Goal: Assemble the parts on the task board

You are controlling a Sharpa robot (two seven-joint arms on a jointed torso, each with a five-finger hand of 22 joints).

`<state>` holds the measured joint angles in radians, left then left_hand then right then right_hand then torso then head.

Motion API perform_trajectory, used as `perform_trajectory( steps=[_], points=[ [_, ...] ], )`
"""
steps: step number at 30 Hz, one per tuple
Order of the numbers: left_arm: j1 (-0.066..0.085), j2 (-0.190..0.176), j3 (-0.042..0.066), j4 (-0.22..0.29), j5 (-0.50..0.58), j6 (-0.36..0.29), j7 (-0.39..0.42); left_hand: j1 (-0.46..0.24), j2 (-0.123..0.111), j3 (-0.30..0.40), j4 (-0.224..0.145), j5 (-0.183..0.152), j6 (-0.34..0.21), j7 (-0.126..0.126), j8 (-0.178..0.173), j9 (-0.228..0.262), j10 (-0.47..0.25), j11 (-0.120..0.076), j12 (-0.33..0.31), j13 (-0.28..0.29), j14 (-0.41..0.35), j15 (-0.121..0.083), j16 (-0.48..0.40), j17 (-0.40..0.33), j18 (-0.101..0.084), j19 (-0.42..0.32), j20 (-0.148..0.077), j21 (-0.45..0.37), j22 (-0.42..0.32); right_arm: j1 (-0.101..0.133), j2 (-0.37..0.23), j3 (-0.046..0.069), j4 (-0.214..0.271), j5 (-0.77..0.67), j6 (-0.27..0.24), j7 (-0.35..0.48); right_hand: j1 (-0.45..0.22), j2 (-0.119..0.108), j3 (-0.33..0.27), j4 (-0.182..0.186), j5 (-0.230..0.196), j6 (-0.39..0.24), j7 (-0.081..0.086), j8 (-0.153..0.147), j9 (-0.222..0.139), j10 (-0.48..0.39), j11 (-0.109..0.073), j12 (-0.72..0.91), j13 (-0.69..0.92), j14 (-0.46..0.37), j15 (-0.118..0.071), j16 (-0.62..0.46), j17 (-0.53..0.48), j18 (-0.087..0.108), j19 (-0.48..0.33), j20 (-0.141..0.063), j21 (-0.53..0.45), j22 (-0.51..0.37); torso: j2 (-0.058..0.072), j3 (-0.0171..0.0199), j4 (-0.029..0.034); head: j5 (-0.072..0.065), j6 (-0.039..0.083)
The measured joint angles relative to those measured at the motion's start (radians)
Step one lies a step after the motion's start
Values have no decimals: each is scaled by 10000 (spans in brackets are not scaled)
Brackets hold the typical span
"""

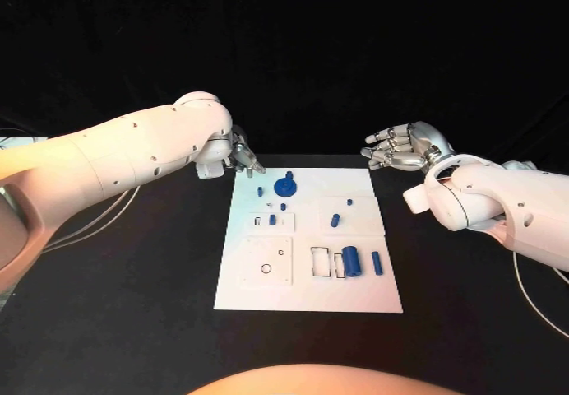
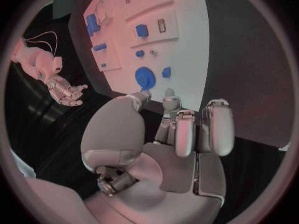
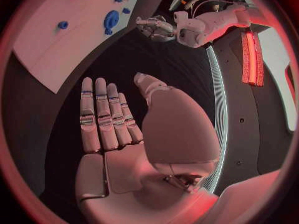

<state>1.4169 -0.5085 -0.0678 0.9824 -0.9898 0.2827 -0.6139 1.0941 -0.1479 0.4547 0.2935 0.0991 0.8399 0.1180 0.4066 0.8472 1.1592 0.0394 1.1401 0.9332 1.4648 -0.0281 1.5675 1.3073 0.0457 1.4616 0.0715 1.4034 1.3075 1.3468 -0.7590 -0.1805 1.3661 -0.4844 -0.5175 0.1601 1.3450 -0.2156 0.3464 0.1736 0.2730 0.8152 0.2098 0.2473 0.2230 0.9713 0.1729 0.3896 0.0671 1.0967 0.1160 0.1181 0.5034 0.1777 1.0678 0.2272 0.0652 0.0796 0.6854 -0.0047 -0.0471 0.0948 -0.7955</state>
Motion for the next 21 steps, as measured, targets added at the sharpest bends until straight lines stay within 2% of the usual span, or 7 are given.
perform_trajectory(
  steps=[7,14,16,21],
  points=[
    [-155,412,-125,-613,-53,202,167,-291,-69,-231,-10,0,239,-75,0,-132,172,-40,98,135,0,0,0,0,-1,0,0,142,0,-1,-27,1,77,0,-23,58,0,0,0,0,0,0,0,0,0,0,0,0,0,0,0,0,0,0,0,0,0,-12,80,-26,-35,83,77],
    [-286,640,-162,-945,-96,327,279,-324,-37,-286,-10,0,403,-130,134,-132,189,-56,139,169,0,0,0,0,-1,-1,0,143,0,0,-33,2,108,21,-62,226,0,-1,141,-142,40,0,0,0,-11,-110,1,0,-31,-259,108,-237,-173,1,-312,94,0,-134,126,-35,-68,126,120],
    [-301,656,-165,-1014,-127,337,299,-324,-37,-286,-10,0,403,-130,134,-132,188,-56,139,169,0,0,0,0,-1,-1,0,142,-1,1,-33,2,112,28,-69,273,0,0,182,-182,40,36,-28,0,-16,-109,1,-95,-35,-343,124,-310,-277,0,-435,145,0,-147,126,-35,-68,124,121],
    [-307,658,-166,-1143,-214,345,330,-324,-36,-285,-10,0,402,-130,134,-132,223,-91,139,169,0,-1,0,0,0,-1,0,187,-1,5,-33,3,114,42,-78,381,-67,-68,320,-235,40,158,26,0,-42,-109,1,-393,-47,-504,214,-465,-548,1,-664,195,0,-148,124,-35,-68,103,118]
  ],
)
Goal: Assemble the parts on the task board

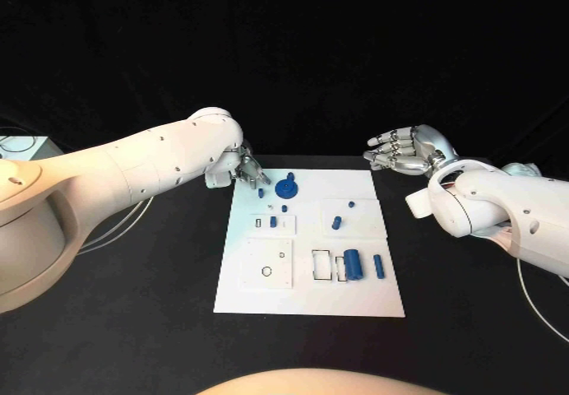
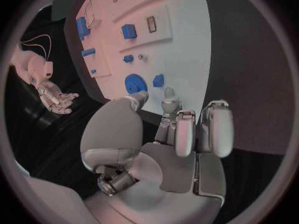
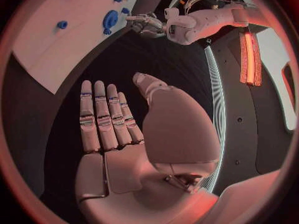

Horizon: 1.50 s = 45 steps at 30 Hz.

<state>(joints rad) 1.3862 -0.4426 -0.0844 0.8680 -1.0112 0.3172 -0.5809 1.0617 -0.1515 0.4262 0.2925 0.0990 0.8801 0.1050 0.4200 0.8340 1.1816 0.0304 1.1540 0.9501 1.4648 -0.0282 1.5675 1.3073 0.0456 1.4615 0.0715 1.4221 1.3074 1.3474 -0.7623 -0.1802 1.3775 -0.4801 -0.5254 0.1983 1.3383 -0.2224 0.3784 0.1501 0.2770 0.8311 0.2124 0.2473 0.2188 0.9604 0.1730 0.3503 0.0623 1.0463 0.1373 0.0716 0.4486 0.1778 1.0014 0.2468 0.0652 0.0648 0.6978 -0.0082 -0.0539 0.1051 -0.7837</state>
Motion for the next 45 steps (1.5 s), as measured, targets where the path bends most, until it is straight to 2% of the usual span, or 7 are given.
perform_trajectory(
  steps=[16,45],
  points=[
    [-36,24,-30,-38,-143,269,35,63,62,-27,-28,0,31,-32,64,32,-1,1,-1,-22,0,-1,0,0,1,35,-37,1,0,0,19,0,-11,44,-10,111,-79,2,28,-28,0,0,0,0,-22,1,0,-159,1,-34,36,0,-160,0,-35,36,0,1,-5,-6,21,-21,-48],
    [-55,-4,-35,45,68,559,139,551,222,156,-97,-1,68,-68,141,44,35,-35,2,-14,37,-37,0,0,0,35,-37,39,0,0,100,0,-79,61,0,91,-78,1,27,-27,-1,-1,-1,-41,-30,38,36,-159,3,-33,36,0,-187,0,-34,35,0,3,-10,6,11,5,-102]
  ],
)
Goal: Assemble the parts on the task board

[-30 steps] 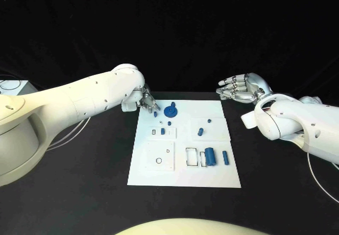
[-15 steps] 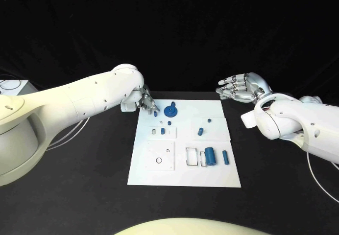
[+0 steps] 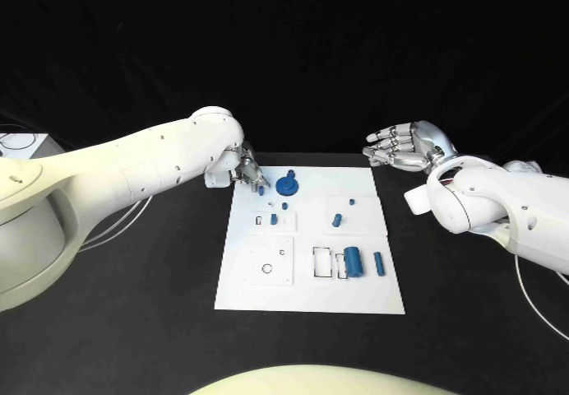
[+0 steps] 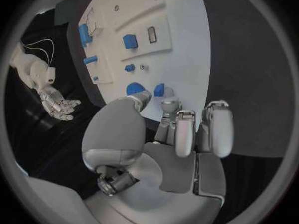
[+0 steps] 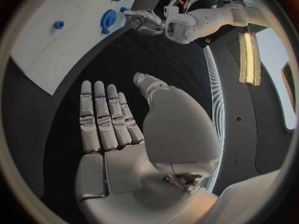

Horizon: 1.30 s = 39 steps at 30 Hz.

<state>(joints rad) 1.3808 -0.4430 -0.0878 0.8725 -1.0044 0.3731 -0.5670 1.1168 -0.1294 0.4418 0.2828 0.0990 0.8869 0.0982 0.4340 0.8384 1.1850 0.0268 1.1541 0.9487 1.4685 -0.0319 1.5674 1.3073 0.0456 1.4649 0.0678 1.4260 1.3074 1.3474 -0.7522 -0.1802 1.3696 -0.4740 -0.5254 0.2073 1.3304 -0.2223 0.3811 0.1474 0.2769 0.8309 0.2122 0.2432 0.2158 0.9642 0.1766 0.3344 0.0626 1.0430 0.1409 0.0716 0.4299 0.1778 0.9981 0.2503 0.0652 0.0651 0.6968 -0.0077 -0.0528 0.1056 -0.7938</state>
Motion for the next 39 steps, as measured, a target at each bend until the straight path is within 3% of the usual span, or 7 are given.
perform_trajectory(
  steps=[10,15,23,32,34,35,39],
  points=[
    [-1,1,-2,11,76,15,33,465,145,354,-101,0,56,-56,41,-1,71,-71,37,19,-37,-36,0,0,0,20,-20,0,0,0,29,0,-24,1,10,-6,0,0,0,0,0,0,0,0,0,0,0,0,1,0,0,0,0,0,0,0,0,0,3,4,3,5,-15],
    [-1,1,-2,13,122,29,52,1002,294,888,-363,-1,71,-71,78,-19,91,-90,37,23,-35,-110,0,0,0,-1,-74,32,0,0,35,0,-32,2,16,-10,0,0,0,0,0,0,0,0,0,0,0,-52,0,0,0,0,-17,0,0,0,0,0,4,3,3,6,-21],
    [-1,-6,-3,13,195,36,73,1310,262,1920,-872,-65,46,-49,208,-13,147,-141,36,0,-35,-110,0,0,0,-1,-74,32,0,0,45,0,-52,2,22,-13,0,0,0,0,0,0,0,0,1,0,0,-51,1,1,0,0,-17,0,0,0,0,0,4,2,1,-4,-21],
    [-3,-153,-11,170,353,0,100,1212,80,2337,-562,158,-9,-69,575,331,276,-158,-12,-11,-35,-109,0,0,0,-1,-74,82,0,0,57,0,-81,3,31,-17,1,0,28,-28,0,0,0,1,-9,0,0,-52,1,1,0,0,-34,0,1,0,0,1,-5,2,0,-11,-36],
    [-3,-218,-14,268,403,-37,104,1096,-36,2378,-524,425,-8,-69,680,429,353,-158,-12,22,-35,-109,0,0,-1,-1,-73,117,0,0,57,0,-86,3,32,-18,1,0,28,-28,0,0,0,0,-9,0,0,-51,1,1,0,0,-33,-1,0,0,0,1,-7,1,6,-10,-36],
    [-3,-277,-16,365,438,-76,106,957,-156,2927,-1022,646,-5,-73,716,444,416,-162,-12,69,-30,-114,0,0,-1,-1,-73,175,0,0,55,0,-88,4,34,-19,1,0,28,-28,0,0,0,1,-9,0,0,-51,1,1,0,0,-33,0,0,0,0,1,-11,1,12,-9,-36],
    [-4,-548,-16,831,596,-276,110,542,-354,2964,-1059,1617,112,-186,944,520,619,-245,119,229,-49,-203,0,0,-1,17,-130,283,0,0,43,0,-87,4,42,-21,1,0,28,-28,0,0,0,1,-9,0,-1,-52,1,1,0,0,-33,-1,1,0,0,1,-12,0,13,6,-37]
  ],
)
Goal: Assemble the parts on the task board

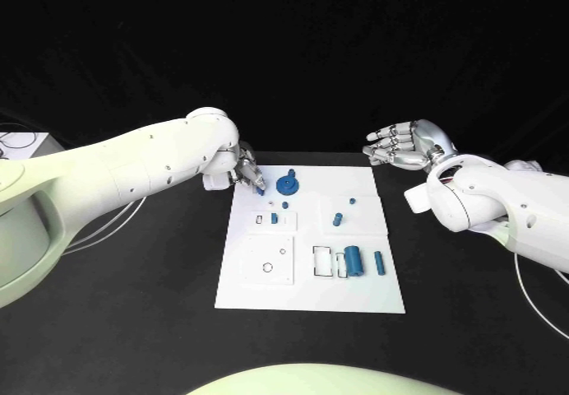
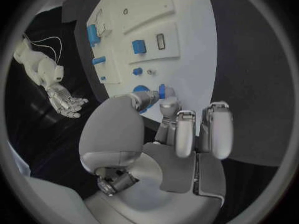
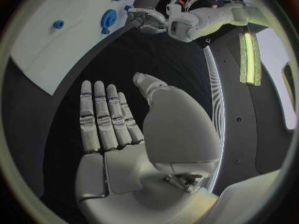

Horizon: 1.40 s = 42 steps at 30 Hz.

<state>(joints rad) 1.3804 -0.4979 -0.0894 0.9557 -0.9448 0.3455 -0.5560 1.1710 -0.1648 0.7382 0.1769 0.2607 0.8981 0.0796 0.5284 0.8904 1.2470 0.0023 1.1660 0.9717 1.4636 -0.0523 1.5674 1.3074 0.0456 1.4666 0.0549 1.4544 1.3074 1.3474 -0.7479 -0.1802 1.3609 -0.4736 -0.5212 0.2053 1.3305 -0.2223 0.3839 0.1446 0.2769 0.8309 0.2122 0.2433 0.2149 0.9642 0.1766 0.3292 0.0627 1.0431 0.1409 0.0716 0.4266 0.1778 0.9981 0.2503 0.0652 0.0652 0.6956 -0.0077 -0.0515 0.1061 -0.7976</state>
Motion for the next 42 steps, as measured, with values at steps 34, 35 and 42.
perform_trajectory(
  steps=[34,35,42],
  points=[
    [-152,-2407,-239,4085,-38,-1832,-403,-688,-357,-30,-34,2074,389,-173,372,253,652,-200,566,850,31,-174,0,0,-1,18,-121,259,0,-2,-165,-3,36,4,18,-21,0,0,-1,1,0,0,0,0,1,0,0,0,1,0,0,0,-36,1,0,0,0,0,18,-5,4,144,-193],
    [-164,-2404,-255,4107,-111,-1850,-407,-688,-357,-30,-35,2075,389,-173,372,253,652,-200,566,857,31,-175,0,0,0,18,-121,259,0,-2,-162,-3,35,4,19,-21,0,0,-1,1,0,0,0,0,1,0,0,0,1,0,0,0,-36,0,0,0,0,0,18,-6,-1,154,-201],
    [-251,-2394,-328,4240,-534,-1936,-436,-700,-370,-29,-35,2118,389,-173,372,253,652,-199,604,865,31,-174,0,0,-1,18,-121,259,0,-8,-161,-3,27,5,27,-22,0,0,-1,1,0,0,0,0,1,0,0,0,1,0,0,0,-36,0,0,0,0,0,16,-6,-22,172,-236]
  ],
)
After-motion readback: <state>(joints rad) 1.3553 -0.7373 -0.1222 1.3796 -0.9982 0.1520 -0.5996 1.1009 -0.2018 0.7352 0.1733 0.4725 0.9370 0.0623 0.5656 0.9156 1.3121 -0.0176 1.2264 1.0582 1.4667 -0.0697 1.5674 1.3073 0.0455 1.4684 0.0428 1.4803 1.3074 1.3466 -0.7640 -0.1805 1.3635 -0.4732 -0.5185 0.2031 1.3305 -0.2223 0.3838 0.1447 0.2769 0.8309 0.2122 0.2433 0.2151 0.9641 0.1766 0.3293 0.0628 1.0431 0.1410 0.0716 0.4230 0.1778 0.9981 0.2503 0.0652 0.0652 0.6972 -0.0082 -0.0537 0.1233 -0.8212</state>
